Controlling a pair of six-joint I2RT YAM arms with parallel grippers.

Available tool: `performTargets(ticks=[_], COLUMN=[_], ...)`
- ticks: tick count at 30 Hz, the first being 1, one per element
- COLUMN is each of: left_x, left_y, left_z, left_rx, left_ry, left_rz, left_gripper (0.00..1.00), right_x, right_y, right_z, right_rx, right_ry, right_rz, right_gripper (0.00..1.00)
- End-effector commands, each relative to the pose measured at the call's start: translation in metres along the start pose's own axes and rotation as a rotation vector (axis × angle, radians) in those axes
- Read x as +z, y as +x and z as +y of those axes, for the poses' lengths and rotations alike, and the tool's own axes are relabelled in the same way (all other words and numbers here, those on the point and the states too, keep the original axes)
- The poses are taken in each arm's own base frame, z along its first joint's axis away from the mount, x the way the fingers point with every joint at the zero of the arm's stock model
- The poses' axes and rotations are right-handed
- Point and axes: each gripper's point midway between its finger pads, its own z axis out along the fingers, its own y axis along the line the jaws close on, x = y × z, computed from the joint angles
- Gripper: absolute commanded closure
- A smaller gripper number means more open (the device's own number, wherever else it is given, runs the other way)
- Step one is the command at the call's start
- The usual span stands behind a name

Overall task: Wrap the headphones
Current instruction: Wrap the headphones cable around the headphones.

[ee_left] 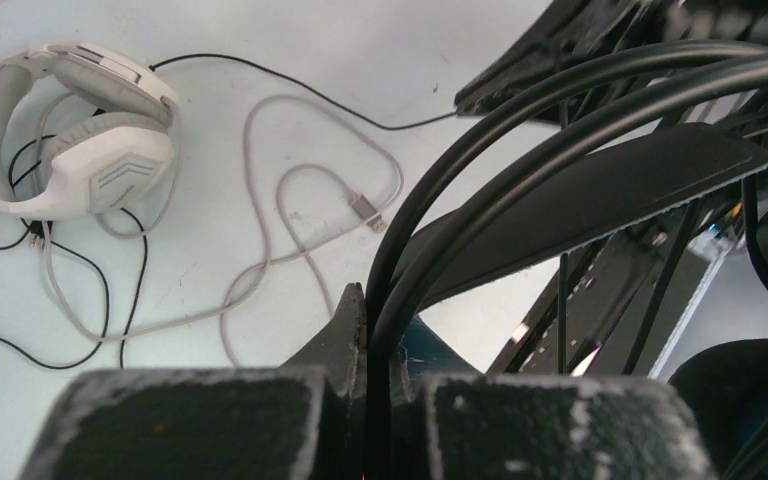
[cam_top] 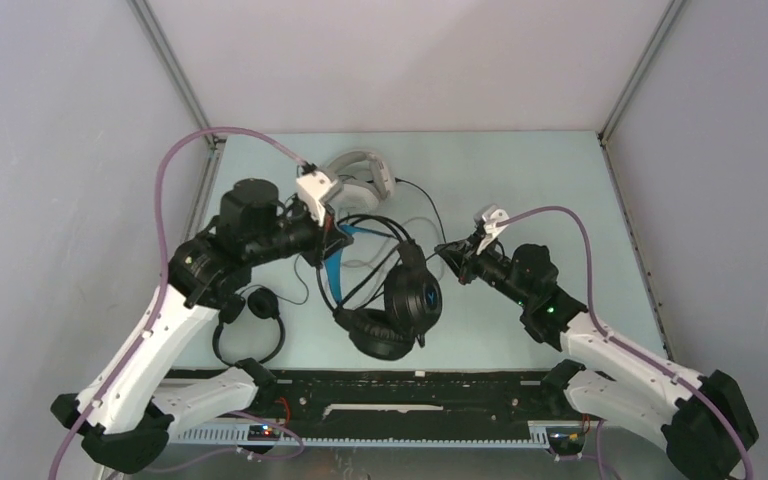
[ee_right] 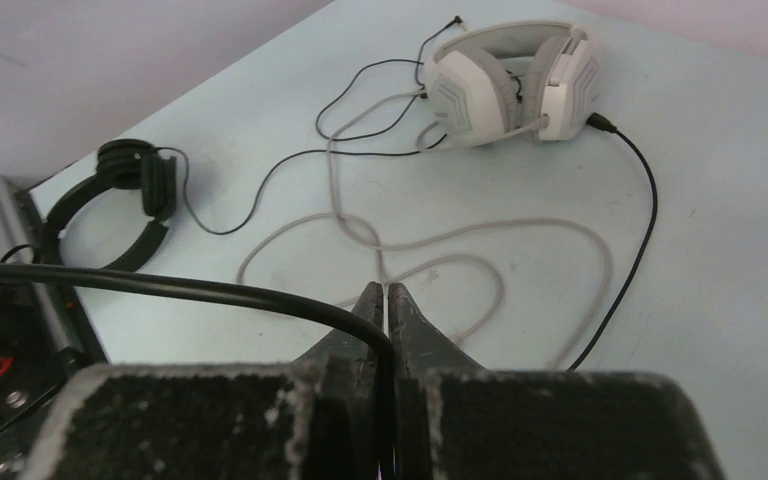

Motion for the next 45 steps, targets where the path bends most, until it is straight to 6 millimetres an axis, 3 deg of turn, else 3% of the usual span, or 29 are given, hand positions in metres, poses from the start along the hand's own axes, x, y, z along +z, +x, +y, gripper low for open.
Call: performTargets(ticks=[1,8,13,19,26,32,38,45], left_x=[0.002,0.008,0.015,0.018,0.016,0.012,0.01,0.009], left_y=[-0.004,0.008,0.016,0.016,0.011,-0.001,-0.006,-0.005], left_z=[0.005,-0.004,0.01,0.02,0.024,0.039,0.041,0.045], left_rx=[0.187,0.511,0.63,0.686,0.741,0.698,0.665,0.662], left_ry=[-0.056,-0.083,-0.196,-0.305,-0.373,-0.517,-0.565,-0.603], left_rz=[-0.059,-0.049,0.019,0.045,0.036,0.029,0.012,0.015], left_gripper=[1.0,1.0,1.0,1.0,1.0,1.0,1.0,1.0], right_x=[-0.014,-0.036,-0.047,-0.054,-0.064,-0.071,-0.07,-0.067], right_y=[-0.023,-0.03,-0.042,-0.045,-0.066,-0.079,-0.087,-0.111], right_z=[0.015,0.041,0.064,0.069,0.095,0.11,0.116,0.137], right_rx=[0.033,0.142,0.219,0.235,0.29,0.302,0.325,0.356], right_ry=[-0.047,-0.121,-0.209,-0.222,-0.353,-0.432,-0.464,-0.58], right_rz=[0.043,0.169,0.201,0.213,0.171,0.141,0.119,0.053], right_gripper=[1.0,1.0,1.0,1.0,1.0,1.0,1.0,0.96])
